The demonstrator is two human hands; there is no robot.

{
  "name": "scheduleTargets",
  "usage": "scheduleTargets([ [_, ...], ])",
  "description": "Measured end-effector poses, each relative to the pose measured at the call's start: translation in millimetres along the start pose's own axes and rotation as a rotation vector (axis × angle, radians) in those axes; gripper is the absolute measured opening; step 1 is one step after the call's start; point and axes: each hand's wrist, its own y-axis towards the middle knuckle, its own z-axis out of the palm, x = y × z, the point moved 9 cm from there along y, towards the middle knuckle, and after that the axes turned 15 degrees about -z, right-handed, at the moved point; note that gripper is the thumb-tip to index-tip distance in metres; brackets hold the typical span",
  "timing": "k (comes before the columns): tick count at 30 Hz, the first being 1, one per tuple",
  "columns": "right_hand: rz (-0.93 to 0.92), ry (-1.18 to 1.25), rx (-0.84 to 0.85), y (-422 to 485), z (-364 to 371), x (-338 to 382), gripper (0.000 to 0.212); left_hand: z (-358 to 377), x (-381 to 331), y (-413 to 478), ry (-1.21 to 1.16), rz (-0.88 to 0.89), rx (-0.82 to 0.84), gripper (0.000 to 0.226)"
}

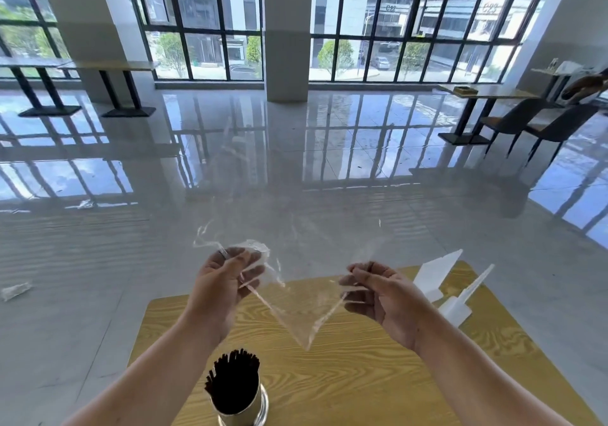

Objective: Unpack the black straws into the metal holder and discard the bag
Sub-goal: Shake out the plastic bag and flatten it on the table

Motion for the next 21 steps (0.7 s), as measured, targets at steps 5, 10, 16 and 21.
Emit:
scheduleTargets([
  [5, 0.055, -0.077, 0.070, -14, -12, -7, 0.042, -3, -40, -2, 0.152, 0.097, 0.004, 0.017],
  [10, 0.027, -0.132, -0.013, -7, -31, 16, 0.079, 1, -61, -7, 0.302, 0.127, 0.060, 0.010],
  [16, 0.011, -0.235, 0.060, -4, -12, 40, 0.079, 21, -59, -9, 0.439, 0.103, 0.164, 0.006],
  [21, -0.069, -0.242, 0.039, -1, 0, 53, 0.038, 35, -55, -8, 0.489, 0.121, 0.195, 0.009],
])
